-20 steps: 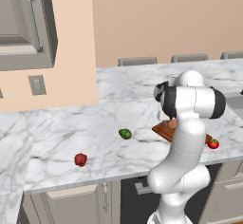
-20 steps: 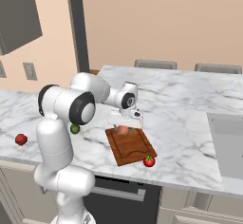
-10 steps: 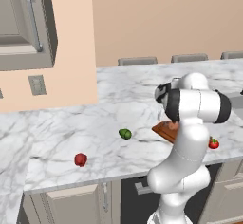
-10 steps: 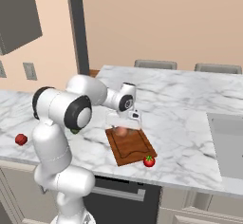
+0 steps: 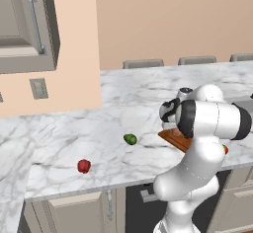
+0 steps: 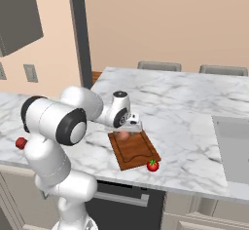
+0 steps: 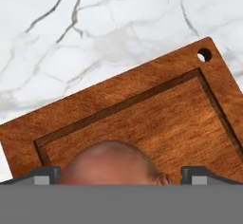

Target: Place the avocado, onion, tomato, and bell pepper on the cutting board.

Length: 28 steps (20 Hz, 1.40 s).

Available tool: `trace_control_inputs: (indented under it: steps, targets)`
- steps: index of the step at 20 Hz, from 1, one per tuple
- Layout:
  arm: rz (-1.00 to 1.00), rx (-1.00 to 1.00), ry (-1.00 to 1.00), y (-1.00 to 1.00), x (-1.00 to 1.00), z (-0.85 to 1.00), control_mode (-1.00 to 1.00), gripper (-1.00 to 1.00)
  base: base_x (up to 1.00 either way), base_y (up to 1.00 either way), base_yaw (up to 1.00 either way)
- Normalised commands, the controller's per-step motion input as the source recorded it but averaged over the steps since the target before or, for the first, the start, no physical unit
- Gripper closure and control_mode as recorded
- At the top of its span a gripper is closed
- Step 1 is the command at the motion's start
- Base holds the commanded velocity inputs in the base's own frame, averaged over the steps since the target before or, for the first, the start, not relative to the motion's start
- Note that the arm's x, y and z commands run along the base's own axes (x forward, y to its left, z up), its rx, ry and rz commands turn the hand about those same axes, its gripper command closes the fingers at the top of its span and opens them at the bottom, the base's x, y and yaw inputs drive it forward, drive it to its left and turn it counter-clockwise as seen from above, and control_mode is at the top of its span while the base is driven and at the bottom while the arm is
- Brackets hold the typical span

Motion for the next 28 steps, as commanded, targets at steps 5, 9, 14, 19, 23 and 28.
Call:
trace_control_inputs:
  steps: [5, 9, 14, 19, 23, 28]
  targets:
    - [-0.01, -0.07, -0.24, 0.00, -0.01, -0.14, -1.00, -1.00, 0.00, 0.00, 0.00]
    - [-0.07, 0.00, 0.04, -0.19, -0.01, 0.14, -1.00, -1.00, 0.00, 0.00, 0.00]
    - [-0.08, 0.00, 0.13, -0.15, -0.04, 0.43, -1.00, -1.00, 0.00, 0.00, 0.00]
    - [-0.02, 0.03, 0.06, -0.05, -0.11, 0.43, -1.00, -1.00, 0.00, 0.00, 0.00]
    - [-0.11, 0.14, 0.03, -0.23, -0.16, -0.04, -1.00, -1.00, 0.00, 0.00, 0.00]
    - [-0.36, 0.06, 0.08, -0.11, -0.02, -0.02, -1.00, -1.00, 0.00, 0.00, 0.00]
